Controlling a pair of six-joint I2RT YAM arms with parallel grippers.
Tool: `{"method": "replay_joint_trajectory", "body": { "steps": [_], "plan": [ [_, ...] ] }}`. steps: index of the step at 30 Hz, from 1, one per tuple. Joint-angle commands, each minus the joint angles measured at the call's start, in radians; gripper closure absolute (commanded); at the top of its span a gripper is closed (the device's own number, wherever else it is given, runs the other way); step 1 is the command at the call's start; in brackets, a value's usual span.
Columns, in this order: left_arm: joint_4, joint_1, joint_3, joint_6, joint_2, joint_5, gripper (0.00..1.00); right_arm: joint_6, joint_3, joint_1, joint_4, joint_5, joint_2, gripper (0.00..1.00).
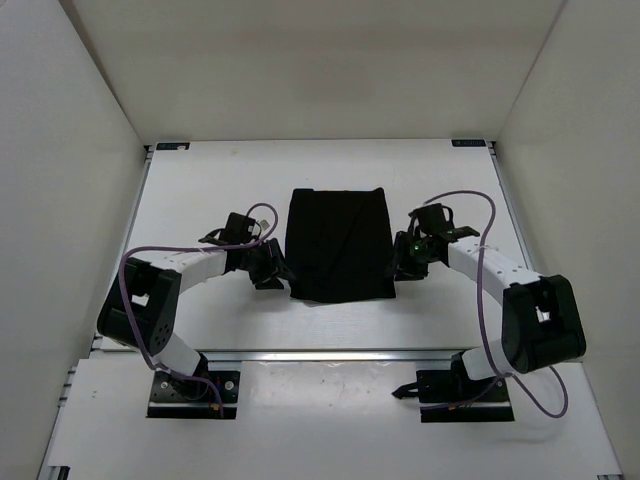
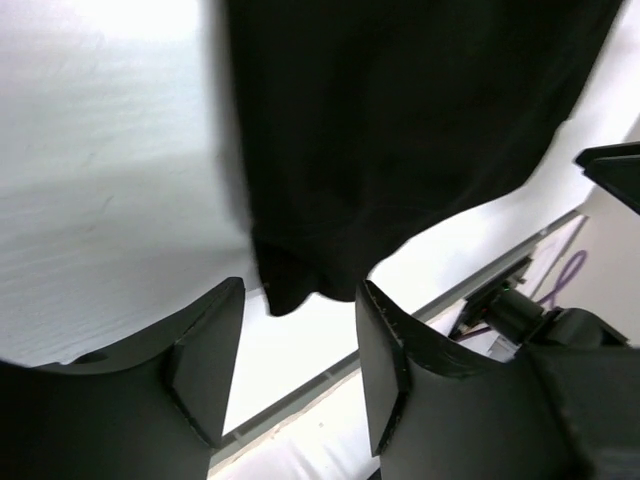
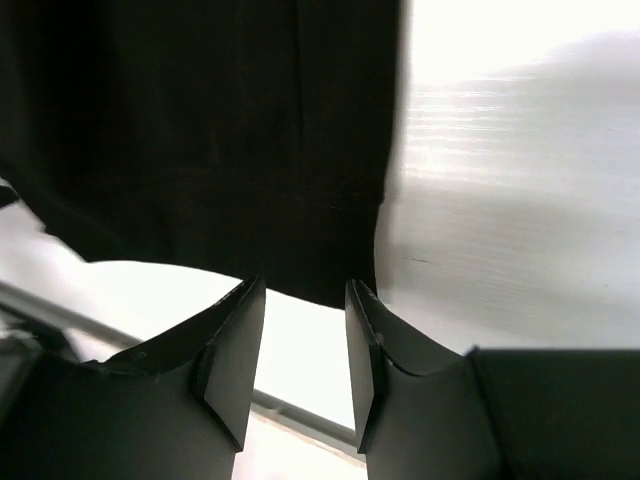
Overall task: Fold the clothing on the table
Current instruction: Flatten the skirt out
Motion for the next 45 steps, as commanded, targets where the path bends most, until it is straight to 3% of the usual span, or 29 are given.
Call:
{"method": "replay_joint_trajectory", "body": {
  "steps": [1,12,18,21,24,27,30,34,37,40,43,45],
  "plan": [
    [0.038,-0.015,-0.026,-0.002,-0.006,-0.023,0.42,-0.065,0.062,0.062,-0.043,0.134,0.036,0.65],
    [0.041,0.000,-0.035,-0.002,-0.015,-0.009,0.42,-0.094,0.168,0.232,-0.129,0.349,0.251,0.67],
    [0.039,0.016,-0.041,0.004,-0.018,-0.014,0.42,-0.085,0.225,0.300,-0.189,0.470,0.285,1.00],
    [0.031,0.016,-0.049,0.007,-0.015,-0.014,0.42,-0.096,0.280,0.297,-0.179,0.380,0.225,1.00],
    [0.029,0.042,-0.059,0.003,-0.026,-0.004,0.41,-0.074,0.329,0.255,-0.104,0.149,0.126,1.00],
    [0.013,0.043,-0.055,0.003,-0.044,-0.009,0.41,0.037,0.271,0.176,0.014,0.019,-0.029,1.00],
    [-0.001,0.046,-0.049,0.006,-0.067,-0.011,0.41,0.110,0.187,0.082,0.026,-0.076,-0.111,1.00],
    [0.013,0.045,-0.073,-0.023,-0.096,-0.008,0.41,0.114,0.055,0.045,0.007,-0.074,-0.186,1.00],
    [0.038,0.030,-0.088,-0.036,-0.095,-0.004,0.41,0.143,-0.049,0.024,0.055,-0.122,-0.205,0.99],
    [0.064,0.011,-0.099,-0.062,-0.079,0.011,0.41,0.134,-0.034,0.051,0.056,-0.122,-0.177,1.00],
    [0.074,0.045,-0.115,-0.069,-0.081,0.028,0.41,0.111,0.105,0.077,0.039,-0.107,-0.101,1.00],
    [0.055,0.072,-0.104,-0.054,-0.093,0.031,0.42,0.096,0.223,0.120,0.044,-0.175,-0.020,1.00]
  ]
}}
